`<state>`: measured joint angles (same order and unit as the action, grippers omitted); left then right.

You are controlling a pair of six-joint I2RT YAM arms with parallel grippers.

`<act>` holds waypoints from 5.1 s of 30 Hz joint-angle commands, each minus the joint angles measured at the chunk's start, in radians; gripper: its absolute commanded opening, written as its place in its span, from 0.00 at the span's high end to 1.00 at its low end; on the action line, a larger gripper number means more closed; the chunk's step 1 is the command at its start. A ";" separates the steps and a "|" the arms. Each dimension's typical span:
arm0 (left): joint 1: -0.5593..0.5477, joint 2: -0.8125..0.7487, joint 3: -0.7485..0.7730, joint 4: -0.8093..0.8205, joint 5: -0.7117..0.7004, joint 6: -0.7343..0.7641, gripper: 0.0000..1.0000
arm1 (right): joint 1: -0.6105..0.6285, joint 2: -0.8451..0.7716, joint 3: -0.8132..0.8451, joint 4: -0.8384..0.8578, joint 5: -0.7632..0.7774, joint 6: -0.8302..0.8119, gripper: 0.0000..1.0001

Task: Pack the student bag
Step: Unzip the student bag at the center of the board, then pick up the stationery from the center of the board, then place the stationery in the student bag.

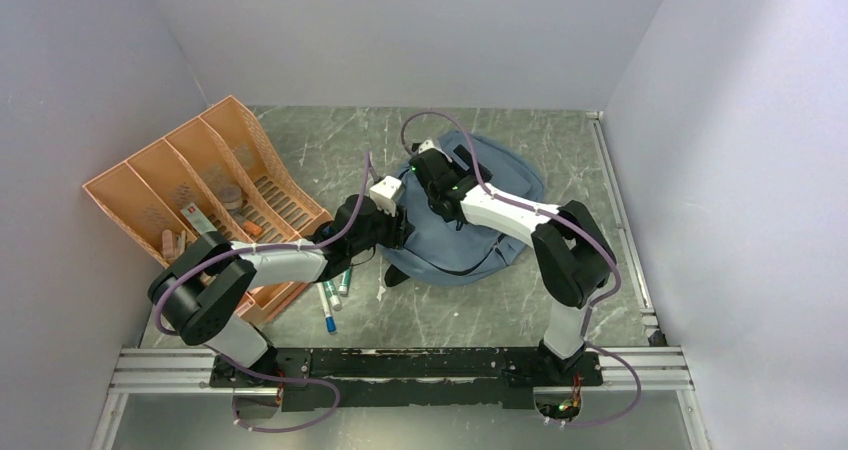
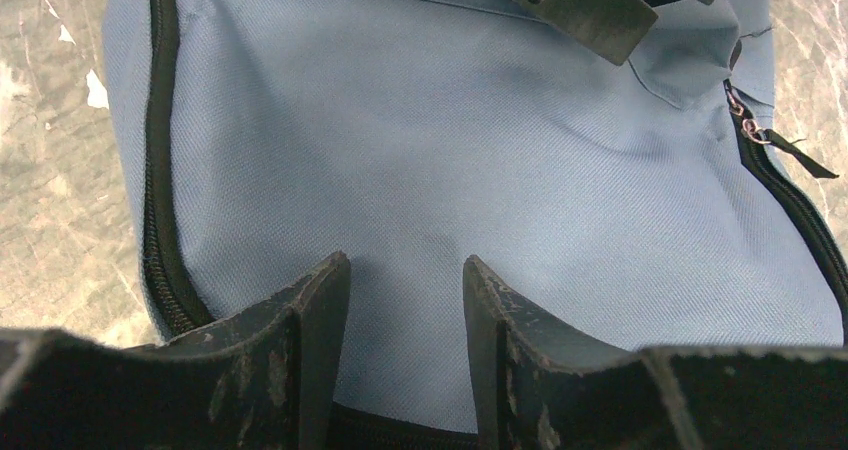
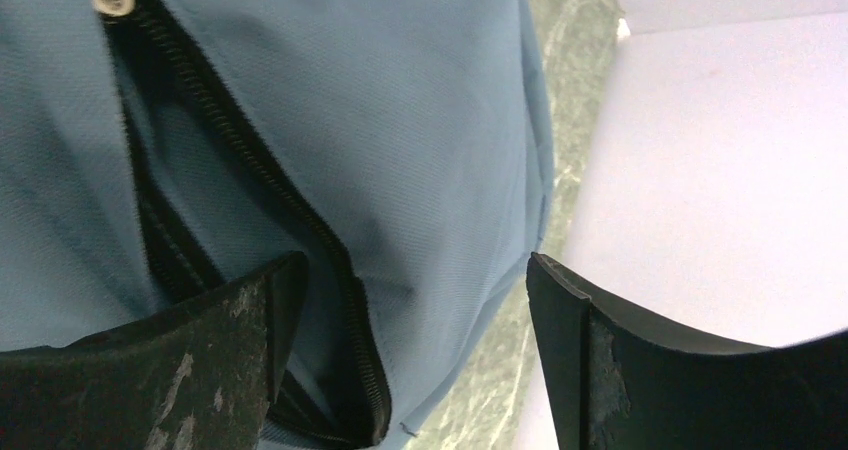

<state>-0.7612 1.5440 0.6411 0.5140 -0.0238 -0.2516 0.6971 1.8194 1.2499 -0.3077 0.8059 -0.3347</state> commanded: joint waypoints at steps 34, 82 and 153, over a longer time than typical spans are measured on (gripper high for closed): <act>0.012 -0.086 -0.021 0.010 -0.027 -0.052 0.49 | 0.001 -0.077 0.036 0.067 0.066 -0.021 0.86; 0.064 -0.201 0.043 -0.908 -0.265 -0.483 0.45 | -0.180 -0.196 0.002 -0.142 -0.200 0.402 1.00; -0.091 0.245 0.547 0.023 0.178 -0.885 0.95 | -0.273 -0.442 0.061 -0.261 -0.497 0.550 1.00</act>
<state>-0.8387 1.7748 1.1435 0.4839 0.1509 -1.0943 0.4271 1.4109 1.2636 -0.6411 0.3180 0.1856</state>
